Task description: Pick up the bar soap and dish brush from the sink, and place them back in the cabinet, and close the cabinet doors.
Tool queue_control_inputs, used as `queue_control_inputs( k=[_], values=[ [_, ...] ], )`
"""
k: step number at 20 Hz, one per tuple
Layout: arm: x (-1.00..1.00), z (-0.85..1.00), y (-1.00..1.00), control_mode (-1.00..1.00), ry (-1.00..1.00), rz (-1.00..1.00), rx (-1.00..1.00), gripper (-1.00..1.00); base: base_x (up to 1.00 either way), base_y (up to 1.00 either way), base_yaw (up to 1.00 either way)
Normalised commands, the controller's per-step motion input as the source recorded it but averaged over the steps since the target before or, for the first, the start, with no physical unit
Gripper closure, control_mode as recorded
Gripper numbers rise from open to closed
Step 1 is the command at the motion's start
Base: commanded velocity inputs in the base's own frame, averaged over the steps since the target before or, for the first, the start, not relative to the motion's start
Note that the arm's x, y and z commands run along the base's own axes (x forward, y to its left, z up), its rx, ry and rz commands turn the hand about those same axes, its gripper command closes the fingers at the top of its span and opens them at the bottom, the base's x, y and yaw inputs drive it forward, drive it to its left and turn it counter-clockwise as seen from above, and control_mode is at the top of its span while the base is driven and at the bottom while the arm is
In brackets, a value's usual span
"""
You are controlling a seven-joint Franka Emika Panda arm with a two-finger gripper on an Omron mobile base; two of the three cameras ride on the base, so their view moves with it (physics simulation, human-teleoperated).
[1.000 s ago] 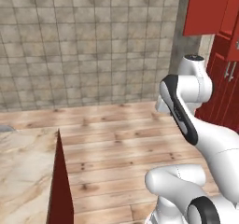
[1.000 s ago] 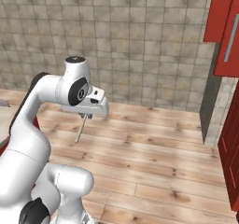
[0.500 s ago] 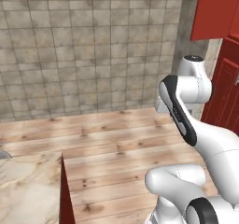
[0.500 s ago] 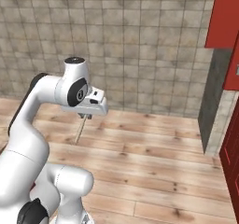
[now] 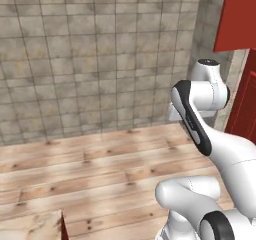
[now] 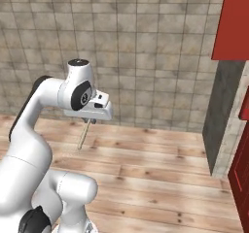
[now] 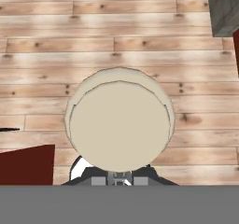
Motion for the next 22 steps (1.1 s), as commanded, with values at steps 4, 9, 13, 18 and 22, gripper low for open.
queue_control_inputs(
  k=[4,9,13,18,22],
  values=[
    [0.0,0.0,0.0,1.0,0.0,0.0,0.0,1.0,0.8,0.0,-0.07],
    [0.0,0.0,0.0,1.0,0.0,0.0,0.0,1.0,0.8,0.03,-0.07],
    [0.0,0.0,0.0,1.0,0.0,0.0,0.0,1.0,0.73,0.05,-0.08],
    [0.0,0.0,0.0,1.0,0.0,0.0,0.0,1.0,0.44,0.0,-0.26],
    [0.0,0.0,0.0,1.0,0.0,0.0,0.0,1.0,0.23,0.0,-0.41]
  ],
)
